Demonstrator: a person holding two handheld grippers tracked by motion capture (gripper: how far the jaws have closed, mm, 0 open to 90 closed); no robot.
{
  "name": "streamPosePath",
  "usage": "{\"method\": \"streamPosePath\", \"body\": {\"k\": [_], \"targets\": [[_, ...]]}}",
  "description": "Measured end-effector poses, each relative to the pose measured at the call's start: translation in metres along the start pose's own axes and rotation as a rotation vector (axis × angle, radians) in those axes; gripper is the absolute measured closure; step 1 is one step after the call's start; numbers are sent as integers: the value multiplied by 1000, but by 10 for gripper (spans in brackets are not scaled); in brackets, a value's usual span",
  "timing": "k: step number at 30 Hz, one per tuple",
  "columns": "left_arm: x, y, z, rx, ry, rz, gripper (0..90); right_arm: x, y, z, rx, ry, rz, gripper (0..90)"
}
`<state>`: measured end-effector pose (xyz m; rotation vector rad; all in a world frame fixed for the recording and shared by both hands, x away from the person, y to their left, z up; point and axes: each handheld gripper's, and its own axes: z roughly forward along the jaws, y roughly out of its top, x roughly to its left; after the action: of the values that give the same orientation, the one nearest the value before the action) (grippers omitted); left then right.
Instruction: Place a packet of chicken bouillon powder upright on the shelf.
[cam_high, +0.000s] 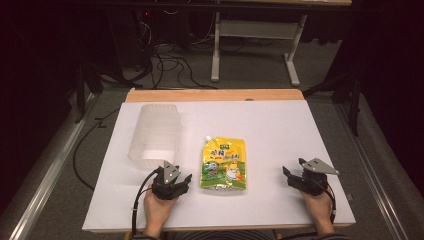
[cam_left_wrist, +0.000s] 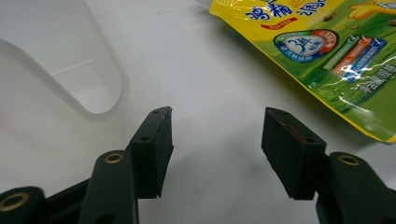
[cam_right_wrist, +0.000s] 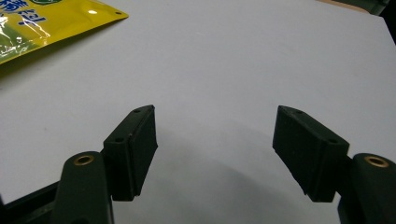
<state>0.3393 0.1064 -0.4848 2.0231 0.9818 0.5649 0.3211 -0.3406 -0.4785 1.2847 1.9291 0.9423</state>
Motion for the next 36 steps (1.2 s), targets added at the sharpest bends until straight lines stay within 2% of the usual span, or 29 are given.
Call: {"method": "streamPosePath", "body": {"k": [14, 22, 27, 33, 36], "targets": [[-1, 0, 0, 6, 1, 14, 440, 0, 0, 0, -6, 0, 0, 311], [-1, 0, -1, -9, 1, 18, 442, 1, 0, 0, -2, 0, -6, 309], [-3, 1, -2, -15, 1, 36, 442, 1, 0, 0, -3, 0, -2, 308], [-5, 3, -4, -43, -15, 25, 442, 0, 0, 0, -4, 1, -4, 308], [-6, 3, -3, -36, -20, 26, 442, 1, 0, -1, -2, -1, -4, 308]]}}
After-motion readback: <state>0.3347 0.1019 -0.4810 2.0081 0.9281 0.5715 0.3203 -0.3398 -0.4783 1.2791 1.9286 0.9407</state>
